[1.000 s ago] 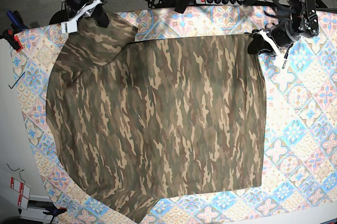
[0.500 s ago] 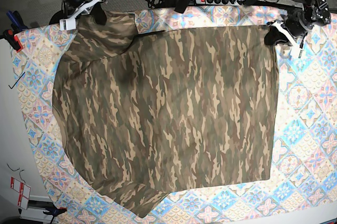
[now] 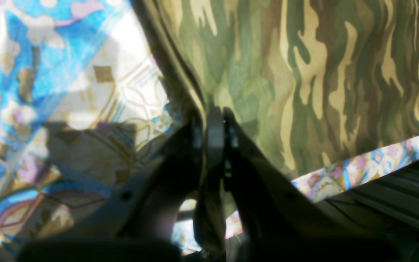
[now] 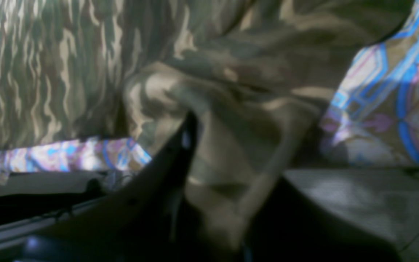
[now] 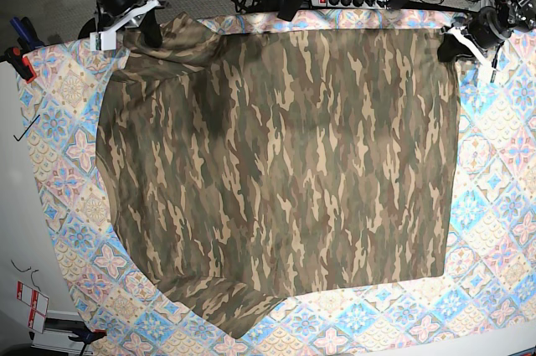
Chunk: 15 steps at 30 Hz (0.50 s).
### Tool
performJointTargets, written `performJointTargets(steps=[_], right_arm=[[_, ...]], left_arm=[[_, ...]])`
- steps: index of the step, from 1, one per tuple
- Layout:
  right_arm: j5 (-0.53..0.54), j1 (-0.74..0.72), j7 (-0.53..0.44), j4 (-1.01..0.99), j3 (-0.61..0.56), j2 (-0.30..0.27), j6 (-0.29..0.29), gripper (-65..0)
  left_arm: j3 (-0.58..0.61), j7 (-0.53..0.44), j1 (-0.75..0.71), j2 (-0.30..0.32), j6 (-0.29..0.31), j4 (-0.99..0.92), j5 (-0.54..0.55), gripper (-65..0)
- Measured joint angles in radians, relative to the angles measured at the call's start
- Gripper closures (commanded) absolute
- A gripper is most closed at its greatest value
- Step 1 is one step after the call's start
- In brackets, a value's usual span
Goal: Fold the T-shirt properly
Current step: 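Lift the shoulder edge with both grippers and pull it taut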
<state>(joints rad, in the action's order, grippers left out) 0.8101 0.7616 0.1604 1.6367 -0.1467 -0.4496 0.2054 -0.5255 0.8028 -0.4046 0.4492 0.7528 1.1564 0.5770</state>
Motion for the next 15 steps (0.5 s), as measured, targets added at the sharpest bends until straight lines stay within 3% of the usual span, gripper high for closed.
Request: performJointTargets(steps=[6,15], right_arm=[[-0.042,0.001,0.003,0.024,0.0,-0.001,-0.001,-0.2],[-0.048,-0.003,0.011,0.06,0.025,0.002,0.003,-0.2]], left_arm=[[-0.002,0.102,0.033,0.006,0.002,0.016,0.003,0.0],[-0.029,0.276,0.069,-0.003,-0.045,0.119,-0.063,0.0]])
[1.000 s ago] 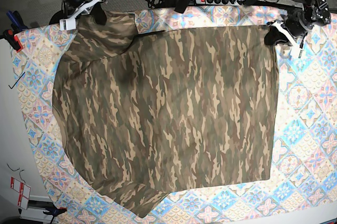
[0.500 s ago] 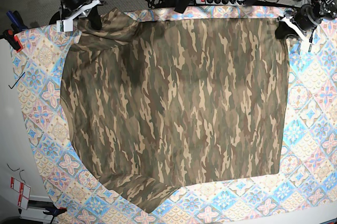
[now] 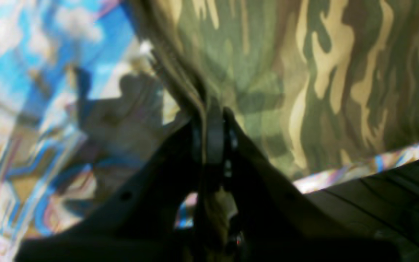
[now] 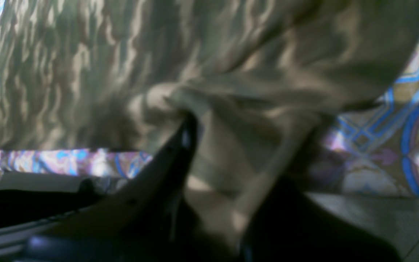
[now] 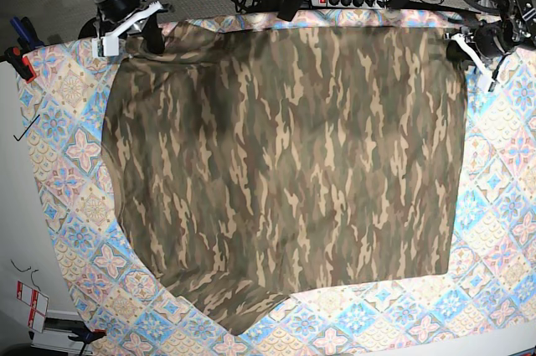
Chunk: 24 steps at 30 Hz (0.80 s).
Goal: Fold the T-shirt properly
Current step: 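Lift the shoulder edge with both grippers and pull it taut, then carry the held shoulder edge toward the hem with both grippers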
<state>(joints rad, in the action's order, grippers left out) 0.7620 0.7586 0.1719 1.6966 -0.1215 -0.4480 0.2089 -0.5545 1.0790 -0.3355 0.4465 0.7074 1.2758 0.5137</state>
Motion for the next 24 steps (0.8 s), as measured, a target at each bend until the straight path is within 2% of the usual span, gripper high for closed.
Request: performJointTargets(steps=[2,4,12,18,24], right_arm=[[0.0,0.0,-0.002,0.001,0.018,-0.002,-0.001,-0.2],[0.0,-0.008,0.003,0.001,0.027,-0.004,0.0,-0.2],[0.0,-0.122,0.196,0.069,0.092,-0.006,0.008,-0.2],[-0.003,-0.156,0.327,0.082,0.155,-0.002,0.015,-0.2],[0.001,-0.228,0.369,0.084,0.164,-0.001,0.014,-0.2]], left_arm=[[0.0,0.043,0.024,0.0,0.0,0.0,-0.014,0.0],[0.001,0.042,0.047,-0.003,-0.004,0.0,-0.021,0.0],[0.0,0.121,0.109,-0.004,-0.004,-0.001,-0.021,0.0],[0.001,0.164,0.17,-0.005,-0.002,-0.002,-0.035,0.0],[0.001,0.161,0.225,-0.011,-0.003,-0.002,-0.073,0.0]])
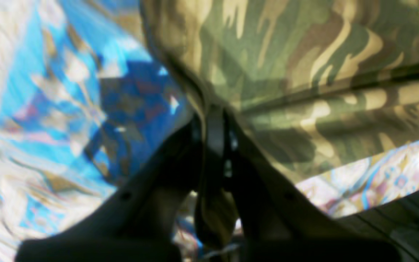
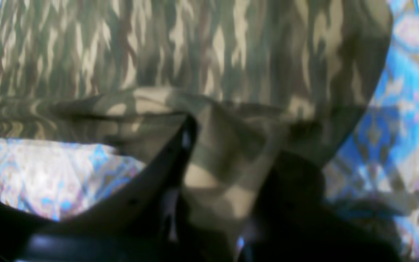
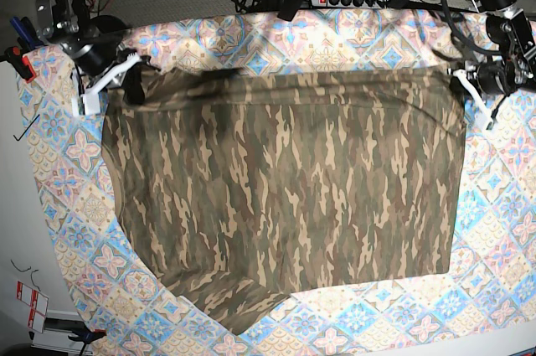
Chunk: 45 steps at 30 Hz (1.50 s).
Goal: Fold the T-shirt properly
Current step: 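Carry the held shoulder edge toward the hem with both grippers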
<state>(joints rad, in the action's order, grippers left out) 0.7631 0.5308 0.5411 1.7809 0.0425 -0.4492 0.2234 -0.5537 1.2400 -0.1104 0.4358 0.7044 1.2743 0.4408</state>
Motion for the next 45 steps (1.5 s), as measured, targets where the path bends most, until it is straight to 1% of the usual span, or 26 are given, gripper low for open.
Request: performJointTargets(steps=[5,8,9,11,12,16,20,24,26,28,30,32,35,41,45], right_arm=[[0.0,-0.047,0.073,-0.008,0.001,0.006,0.0,-0.2],[0.0,-0.091,0.085,-0.008,0.002,0.043,-0.003,-0.2],[0.0,-0.103,0.104,-0.008,0.002,0.053,-0.004,-0.2],[0.0,-0.121,0.134,-0.011,0.002,0.055,-0.002,-0.2],[-0.001,-0.129,0.136,-0.017,0.002,0.055,-0.002,-0.2],[-0.003,-0.149,0.145,-0.027,0.003,0.051,-0.01,-0.2],[-0.002,-0.165,0.148,-0.038,0.003,0.053,-0.006,-0.2],[-0.001,-0.17,0.149,-0.072,0.003,0.053,-0.008,-0.2],[-0.002,-0.167,0.152,-0.08,0.003,0.053,-0.008,-0.2],[-0.001,-0.17,0.152,-0.079,0.002,0.054,0.001,-0.2],[0.004,-0.171,0.151,-0.079,0.002,0.056,0.005,-0.2],[0.004,-0.17,0.153,-0.079,0.002,0.059,0.01,-0.2],[0.003,-0.167,0.153,-0.079,0.002,0.061,0.008,-0.2],[0.003,-0.168,0.152,-0.079,0.002,0.056,0.006,-0.2],[0.001,-0.168,0.151,-0.079,0.002,0.056,-0.002,-0.2]], left_arm=[[0.0,0.004,0.026,-0.002,0.003,0.0,-0.028,0.0],[0.0,0.006,0.053,-0.003,0.0,-0.001,-0.075,0.0],[0.0,0.015,0.065,-0.005,0.0,-0.001,-0.085,0.0],[0.0,0.037,0.092,-0.012,0.0,-0.001,-0.115,0.0],[-0.001,0.051,0.106,-0.019,0.0,-0.001,-0.134,0.0],[-0.001,0.056,0.143,-0.043,-0.001,-0.001,-0.177,0.0],[0.0,0.15,0.163,-0.05,-0.001,-0.001,-0.179,0.0],[-0.001,0.159,0.179,-0.053,-0.001,-0.001,-0.177,0.0],[-0.028,0.151,0.182,-0.054,0.0,0.006,-0.168,0.0],[-0.085,0.152,0.158,-0.057,-0.001,0.06,-0.159,0.0],[-0.115,0.152,0.11,-0.056,0.003,0.142,-0.148,0.0],[-0.128,0.167,0.062,-0.054,0.004,0.224,-0.153,0.0],[-0.13,0.15,0.008,-0.056,0.002,0.33,-0.15,0.0],[-0.131,0.164,-0.071,-0.09,0.0,0.434,-0.161,0.0],[-0.131,0.158,-0.062,-0.119,0.0,0.434,-0.187,0.0]])
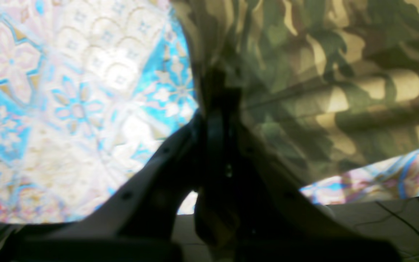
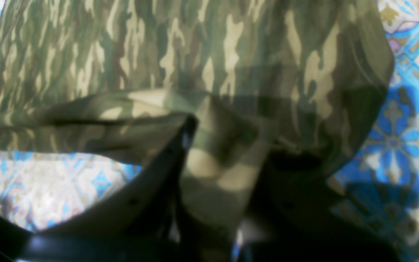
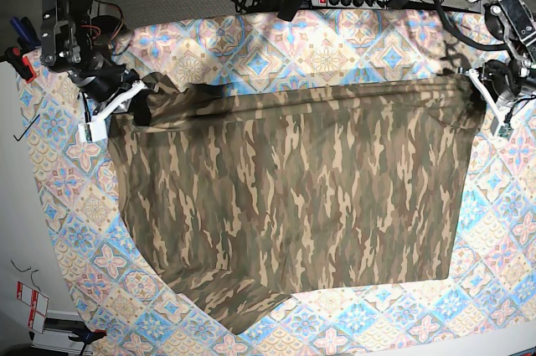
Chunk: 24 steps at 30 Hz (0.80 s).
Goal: Fold the T-shirt properly
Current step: 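Carry the held shoulder edge toward the hem with both grippers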
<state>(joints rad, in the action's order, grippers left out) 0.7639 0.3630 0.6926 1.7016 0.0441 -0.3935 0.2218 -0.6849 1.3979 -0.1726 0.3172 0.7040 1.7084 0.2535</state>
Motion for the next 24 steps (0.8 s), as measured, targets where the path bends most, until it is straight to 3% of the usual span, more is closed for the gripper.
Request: performJointTargets(steps=[8,14,19,24], right_arm=[[0.0,-0.058,-0.007,0.0,0.0,0.0,0.002,-0.2],[0.004,-0.05,0.004,0.001,-0.006,0.003,-0.068,-0.2],[0.006,-0.055,0.0,0.001,-0.007,0.003,-0.078,-0.2],[0.014,-0.053,0.001,0.001,-0.008,0.006,-0.088,-0.2]], left_arm=[[-0.061,0.003,0.079,-0.051,0.002,-0.001,-0.015,0.0],[-0.169,0.01,0.098,-0.101,0.003,-0.001,-0.006,0.0],[-0.175,-0.095,0.095,-0.101,0.005,0.0,-0.006,0.0],[-0.262,-0.184,0.089,-0.124,0.013,0.0,-0.004,0.0]])
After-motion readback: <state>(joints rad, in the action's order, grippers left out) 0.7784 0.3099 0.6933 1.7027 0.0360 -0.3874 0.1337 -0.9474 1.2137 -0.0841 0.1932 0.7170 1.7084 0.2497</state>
